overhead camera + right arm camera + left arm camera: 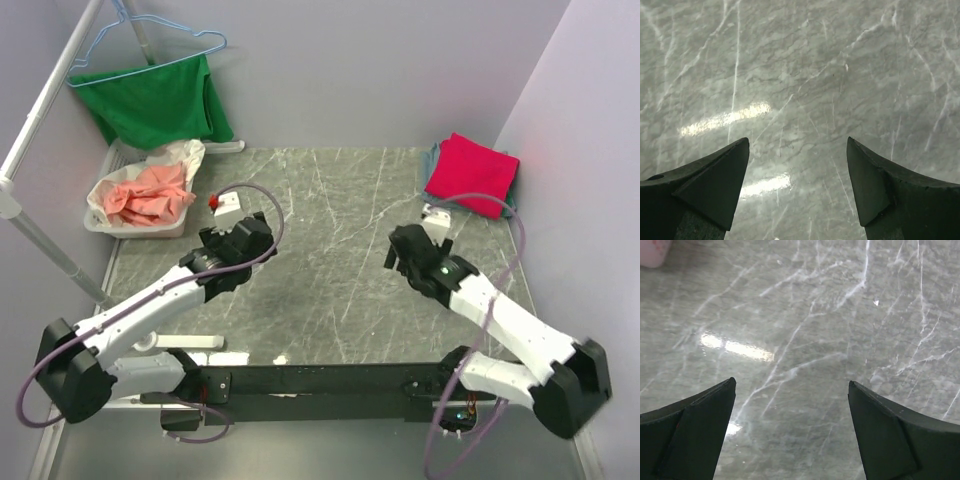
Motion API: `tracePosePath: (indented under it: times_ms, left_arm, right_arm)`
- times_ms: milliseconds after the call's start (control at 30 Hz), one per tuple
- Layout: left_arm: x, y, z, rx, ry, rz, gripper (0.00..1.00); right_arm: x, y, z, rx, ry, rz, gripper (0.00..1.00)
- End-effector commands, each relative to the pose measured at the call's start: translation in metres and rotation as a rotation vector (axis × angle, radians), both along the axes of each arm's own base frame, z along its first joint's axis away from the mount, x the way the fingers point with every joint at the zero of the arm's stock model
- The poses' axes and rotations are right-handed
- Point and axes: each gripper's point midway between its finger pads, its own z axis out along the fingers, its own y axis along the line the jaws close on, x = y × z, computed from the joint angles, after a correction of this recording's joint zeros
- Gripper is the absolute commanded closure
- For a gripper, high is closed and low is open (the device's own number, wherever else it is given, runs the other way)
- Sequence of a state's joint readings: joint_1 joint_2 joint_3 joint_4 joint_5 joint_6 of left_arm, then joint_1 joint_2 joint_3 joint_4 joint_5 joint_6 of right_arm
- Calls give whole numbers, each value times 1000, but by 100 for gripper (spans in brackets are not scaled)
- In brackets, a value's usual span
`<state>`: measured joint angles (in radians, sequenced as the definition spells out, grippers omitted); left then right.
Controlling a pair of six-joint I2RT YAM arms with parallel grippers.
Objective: Fold and stack the t-shirts
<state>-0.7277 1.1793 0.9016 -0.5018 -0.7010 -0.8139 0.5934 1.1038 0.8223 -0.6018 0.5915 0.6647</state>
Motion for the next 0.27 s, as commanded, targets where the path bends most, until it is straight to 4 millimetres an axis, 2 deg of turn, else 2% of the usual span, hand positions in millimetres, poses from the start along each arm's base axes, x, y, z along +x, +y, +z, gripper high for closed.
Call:
tracePosePath:
  times_ms: [0, 67, 167, 233]
  left_arm:
    - [-6, 14, 20, 5, -84, 45, 1]
    - [-8, 16, 25, -8, -102, 41, 1]
    - [-10, 14, 28, -15, -105, 28, 1]
    - [-11, 3, 34, -25, -126, -18, 1]
  right_arm:
    - [-14, -3, 10, 97, -110, 2, 15]
    - [-20, -1, 15, 135, -140, 24, 16]
    - [-26, -5, 9, 138, -142, 26, 16]
    - [-29, -7, 6, 140, -144, 26, 16]
